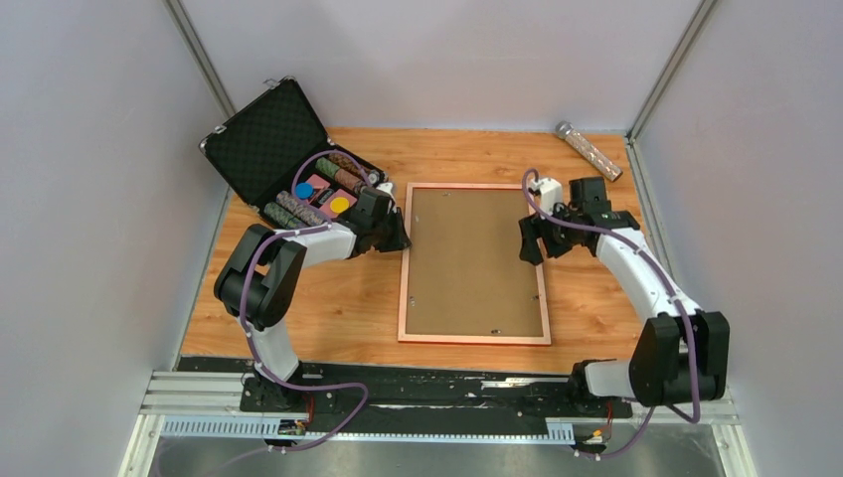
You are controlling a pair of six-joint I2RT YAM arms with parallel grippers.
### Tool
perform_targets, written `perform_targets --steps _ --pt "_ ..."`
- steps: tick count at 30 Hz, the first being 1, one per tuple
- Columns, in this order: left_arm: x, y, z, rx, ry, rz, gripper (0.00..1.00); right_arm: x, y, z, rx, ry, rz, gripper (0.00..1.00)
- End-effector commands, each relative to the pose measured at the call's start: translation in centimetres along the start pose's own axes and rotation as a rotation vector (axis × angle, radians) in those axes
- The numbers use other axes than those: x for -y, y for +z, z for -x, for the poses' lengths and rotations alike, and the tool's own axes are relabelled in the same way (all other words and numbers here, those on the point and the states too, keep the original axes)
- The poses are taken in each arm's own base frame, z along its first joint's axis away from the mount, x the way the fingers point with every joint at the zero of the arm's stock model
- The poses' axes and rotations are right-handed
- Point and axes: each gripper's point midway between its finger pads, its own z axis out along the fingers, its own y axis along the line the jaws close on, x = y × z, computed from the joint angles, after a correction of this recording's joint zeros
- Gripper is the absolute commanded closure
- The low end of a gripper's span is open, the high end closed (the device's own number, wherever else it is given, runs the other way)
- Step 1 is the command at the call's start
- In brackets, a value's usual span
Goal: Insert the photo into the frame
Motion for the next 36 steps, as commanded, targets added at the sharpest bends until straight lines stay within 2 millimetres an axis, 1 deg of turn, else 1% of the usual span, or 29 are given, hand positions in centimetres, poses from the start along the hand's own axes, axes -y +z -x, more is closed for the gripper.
perform_targets --steps 1,5,8,10,13,16,17,21,26,30,36 --pt "1.5 -0.7 1.3 0.033 0.008 -0.054 1.00 0.8 0.0 7.3 0.146 -0.072 -0.002 0.29" --pt "1.8 -0.5 0.9 0.000 0.030 -0.078 1.00 1.7 1.9 11.4 0.171 -0.122 0.001 0.28" --pt "2.6 -0.2 0.5 -0.030 0.046 -0.114 1.00 2.5 4.1 14.0 0.172 -0.167 0.005 0.28" --pt "2.5 -0.1 -0.5 -0.082 0.047 -0.117 1.00 3.3 6.7 15.0 0.148 -0.196 0.018 0.27" --pt "2.8 0.5 -1.3 -0.135 0.056 -0.137 1.00 4.2 9.7 16.7 0.138 -0.272 0.032 0.27" --pt "2.5 0.9 -2.5 -0.206 0.065 -0.135 1.00 4.7 12.7 17.8 0.131 -0.328 0.057 0.27" --pt "2.4 1.3 -2.7 -0.221 0.071 -0.136 1.00 4.9 13.4 18.6 0.140 -0.346 0.057 0.27" --pt "1.5 1.9 -4.9 -0.313 0.076 -0.130 1.00 5.0 16.0 19.1 0.136 -0.390 0.085 0.27" --pt "0.4 2.2 -7.8 -0.407 0.063 -0.130 1.00 5.1 17.9 19.3 0.129 -0.431 0.091 0.27" --pt "0.2 2.4 -8.8 -0.450 0.058 -0.138 1.00 5.4 19.2 19.4 0.123 -0.451 0.095 0.27" --pt "0.5 2.6 -9.3 -0.476 0.036 -0.159 1.00 5.1 20.6 19.6 0.128 -0.459 0.115 0.28"
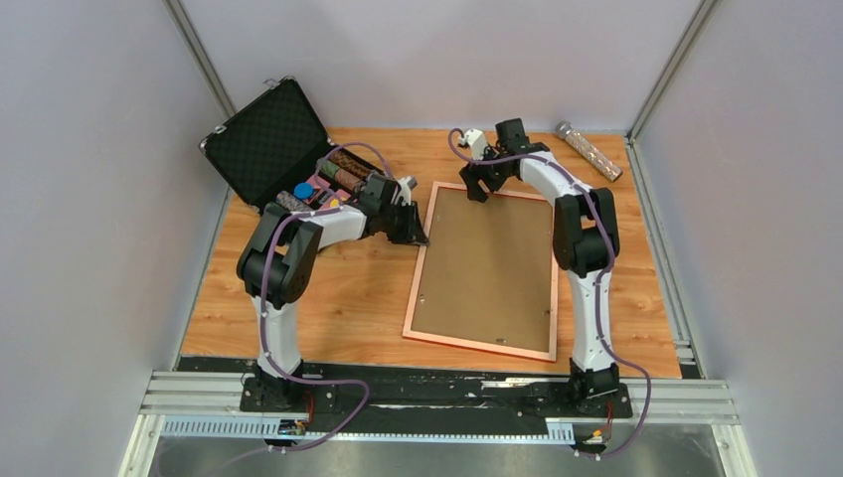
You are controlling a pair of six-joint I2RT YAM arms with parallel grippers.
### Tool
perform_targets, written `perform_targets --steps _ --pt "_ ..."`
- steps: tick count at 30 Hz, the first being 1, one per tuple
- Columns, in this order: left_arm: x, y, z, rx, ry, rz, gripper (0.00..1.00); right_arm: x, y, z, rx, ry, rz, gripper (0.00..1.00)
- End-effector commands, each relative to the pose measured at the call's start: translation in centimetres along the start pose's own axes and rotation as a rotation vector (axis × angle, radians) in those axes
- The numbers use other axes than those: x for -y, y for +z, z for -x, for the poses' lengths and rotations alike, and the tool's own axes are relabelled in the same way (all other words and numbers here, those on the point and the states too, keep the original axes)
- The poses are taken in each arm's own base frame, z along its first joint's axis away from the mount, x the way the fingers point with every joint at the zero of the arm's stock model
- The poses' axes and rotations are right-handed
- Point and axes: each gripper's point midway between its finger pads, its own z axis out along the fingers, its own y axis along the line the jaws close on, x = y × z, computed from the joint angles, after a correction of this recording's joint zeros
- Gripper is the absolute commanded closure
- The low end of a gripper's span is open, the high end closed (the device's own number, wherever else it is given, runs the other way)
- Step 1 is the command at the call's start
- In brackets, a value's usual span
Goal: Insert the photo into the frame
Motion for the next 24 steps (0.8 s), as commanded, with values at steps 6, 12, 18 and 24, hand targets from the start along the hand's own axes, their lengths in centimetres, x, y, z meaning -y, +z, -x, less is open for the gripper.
perform_targets --steps 6,12,18,24 --pt "-2.4 1.4 -8.4 -0.270 -0.090 0.048 1.00 0.6 1.7 1.9 0.056 -0.053 0.013 0.33" --pt "-2.3 1.2 -7.9 -0.250 -0.093 0.057 1.00 0.6 1.9 1.1 0.039 -0.041 0.012 0.35" --pt "-2.3 1.1 -7.7 -0.240 -0.095 0.061 1.00 0.5 1.3 0.8 0.041 -0.033 0.018 0.37" --pt "-2.3 1.1 -7.5 -0.237 -0.094 0.062 1.00 0.8 0.4 0.5 0.050 -0.015 0.025 0.40"
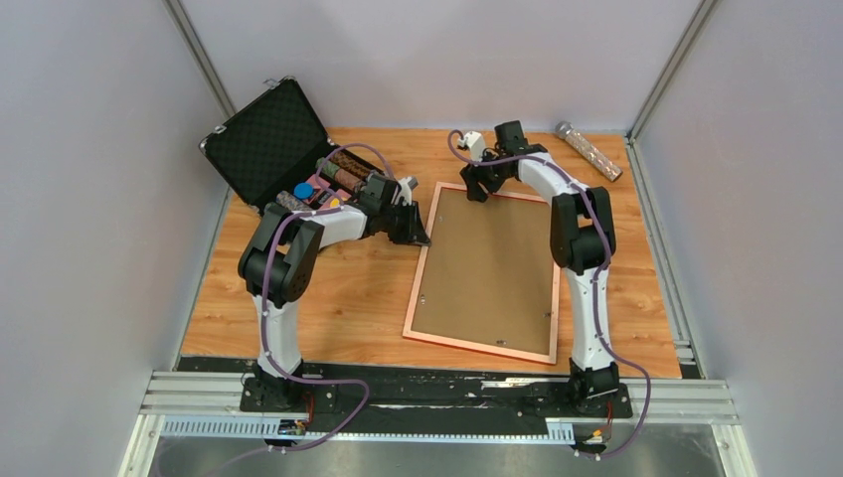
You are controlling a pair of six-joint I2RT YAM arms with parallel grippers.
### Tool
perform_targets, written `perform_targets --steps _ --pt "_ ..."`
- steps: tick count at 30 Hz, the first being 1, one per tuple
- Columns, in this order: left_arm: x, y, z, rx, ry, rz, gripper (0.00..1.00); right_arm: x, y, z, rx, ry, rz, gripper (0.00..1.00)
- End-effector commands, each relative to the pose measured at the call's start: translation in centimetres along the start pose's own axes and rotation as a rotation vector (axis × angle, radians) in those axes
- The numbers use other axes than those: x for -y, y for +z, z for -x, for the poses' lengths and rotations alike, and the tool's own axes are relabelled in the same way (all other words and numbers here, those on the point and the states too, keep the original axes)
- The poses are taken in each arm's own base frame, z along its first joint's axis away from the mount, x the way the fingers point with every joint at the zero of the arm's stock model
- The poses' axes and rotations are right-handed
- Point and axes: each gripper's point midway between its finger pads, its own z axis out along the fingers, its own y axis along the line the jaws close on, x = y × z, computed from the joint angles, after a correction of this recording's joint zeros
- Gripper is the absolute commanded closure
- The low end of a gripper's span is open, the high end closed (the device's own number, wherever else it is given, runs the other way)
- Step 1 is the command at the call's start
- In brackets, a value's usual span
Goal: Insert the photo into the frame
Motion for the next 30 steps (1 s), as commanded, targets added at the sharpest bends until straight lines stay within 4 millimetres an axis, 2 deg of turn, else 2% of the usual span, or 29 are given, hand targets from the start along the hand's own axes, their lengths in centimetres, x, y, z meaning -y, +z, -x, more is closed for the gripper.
perform_targets --steps 1,16,30 --pt "-2.9 0.8 -7.5 -0.225 -0.086 0.099 1.00 0.4 -1.2 1.0 0.047 -0.020 0.003 0.40" --pt "-2.9 0.9 -7.3 -0.221 -0.087 0.098 1.00 1.7 -1.6 0.4 0.043 -0.017 -0.020 0.59" --pt "-2.8 0.9 -7.2 -0.220 -0.086 0.095 1.00 2.5 -2.5 0.5 0.052 0.015 -0.038 0.63"
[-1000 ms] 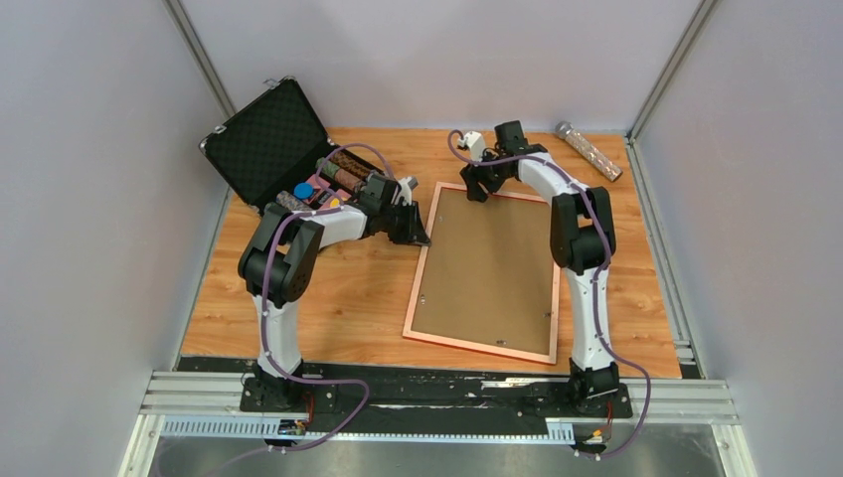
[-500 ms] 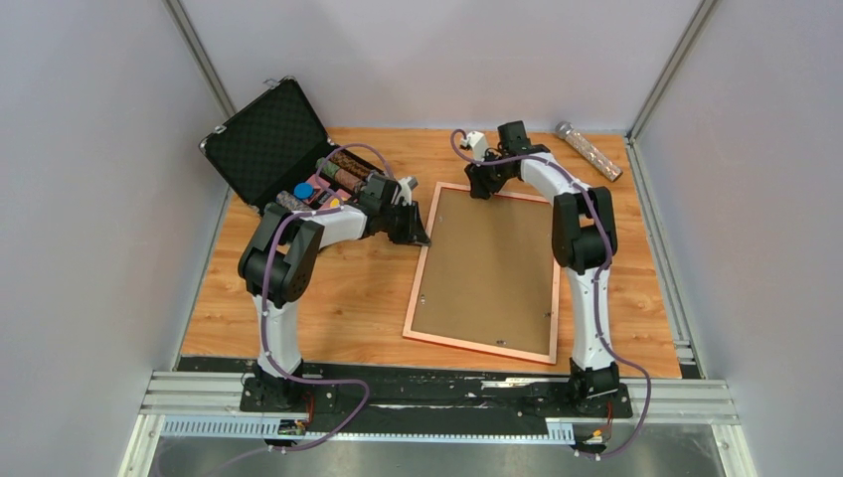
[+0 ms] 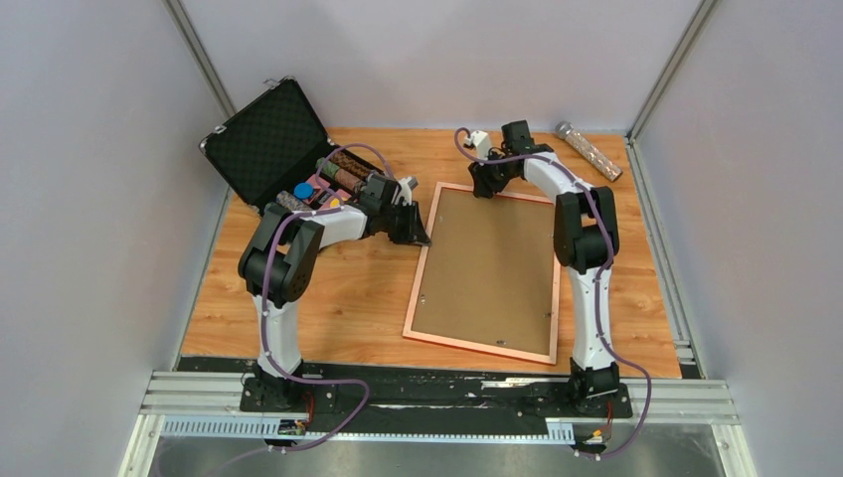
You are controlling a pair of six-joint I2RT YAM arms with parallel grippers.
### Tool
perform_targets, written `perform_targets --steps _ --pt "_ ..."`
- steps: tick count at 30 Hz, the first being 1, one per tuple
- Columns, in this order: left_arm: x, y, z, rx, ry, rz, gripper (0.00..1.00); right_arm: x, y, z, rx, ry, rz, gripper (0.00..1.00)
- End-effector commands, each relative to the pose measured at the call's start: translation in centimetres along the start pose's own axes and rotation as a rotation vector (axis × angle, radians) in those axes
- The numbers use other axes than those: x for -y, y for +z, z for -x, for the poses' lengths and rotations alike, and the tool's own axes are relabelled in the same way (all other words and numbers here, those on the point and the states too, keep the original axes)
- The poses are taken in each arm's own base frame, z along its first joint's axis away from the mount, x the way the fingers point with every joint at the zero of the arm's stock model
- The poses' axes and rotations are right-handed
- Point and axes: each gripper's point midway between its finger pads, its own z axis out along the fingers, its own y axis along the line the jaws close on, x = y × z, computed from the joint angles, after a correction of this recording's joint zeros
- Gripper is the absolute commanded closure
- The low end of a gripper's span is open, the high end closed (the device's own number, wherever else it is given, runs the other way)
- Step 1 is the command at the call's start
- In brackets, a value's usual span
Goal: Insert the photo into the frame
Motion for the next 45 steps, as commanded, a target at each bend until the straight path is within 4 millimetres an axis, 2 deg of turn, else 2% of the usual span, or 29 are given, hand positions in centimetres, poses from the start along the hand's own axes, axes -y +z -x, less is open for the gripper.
perform_targets --steps 1,4,8,14,19,22,24,27,29,36,37,39,42,45 --pt "-2.8 0.9 -7.2 -0.220 -0.082 0.094 1.00 1.7 -2.1 1.3 0.035 -0.009 -0.056 0.60" --pt "-2.8 0.8 -7.2 -0.219 -0.081 0.094 1.00 1.4 -2.4 1.9 0.052 0.016 -0.047 0.49" --pt "-2.7 0.8 -6.9 -0.210 -0.076 0.093 1.00 0.4 -3.6 3.9 0.110 0.058 -0.015 0.37" --pt "-2.5 0.5 -6.4 -0.196 -0.069 0.094 1.00 -1.4 -6.2 7.2 0.196 0.100 0.038 0.32" --pt "-2.3 0.4 -5.7 -0.178 -0.050 0.094 1.00 -2.6 -6.5 7.1 0.182 0.126 0.041 0.30" --pt "-2.1 0.1 -5.0 -0.161 -0.021 0.095 1.00 -2.3 -6.4 6.5 0.157 0.138 0.009 0.30" --pt "-2.1 0.0 -4.6 -0.156 -0.004 0.103 0.93 -1.8 -6.6 6.0 0.141 0.151 -0.020 0.30" --pt "-2.0 -0.4 -4.2 -0.155 0.015 0.116 0.72 -1.2 -7.6 5.0 0.110 0.189 -0.087 0.30" --pt "-1.8 -0.8 -3.7 -0.152 0.027 0.126 0.57 -0.7 -9.5 4.4 0.093 0.216 -0.156 0.30" --pt "-1.7 -2.3 -0.8 -0.110 0.100 0.210 0.18 -1.3 -15.5 -1.4 0.031 0.372 -0.285 0.30" --pt "-1.8 -2.4 -0.4 -0.104 0.118 0.218 0.07 -1.3 -16.2 -2.3 0.030 0.404 -0.293 0.30" --pt "-1.4 -2.5 1.2 -0.076 0.149 0.234 0.01 -1.2 -17.5 -4.0 0.030 0.461 -0.311 0.31" --pt "-1.7 -2.5 2.6 -0.068 0.171 0.273 0.00 -0.6 -19.2 -6.3 0.035 0.556 -0.334 0.34" --pt "-1.8 -2.1 4.4 -0.050 0.202 0.298 0.00 -0.5 -19.6 -8.3 0.030 0.634 -0.334 0.37"
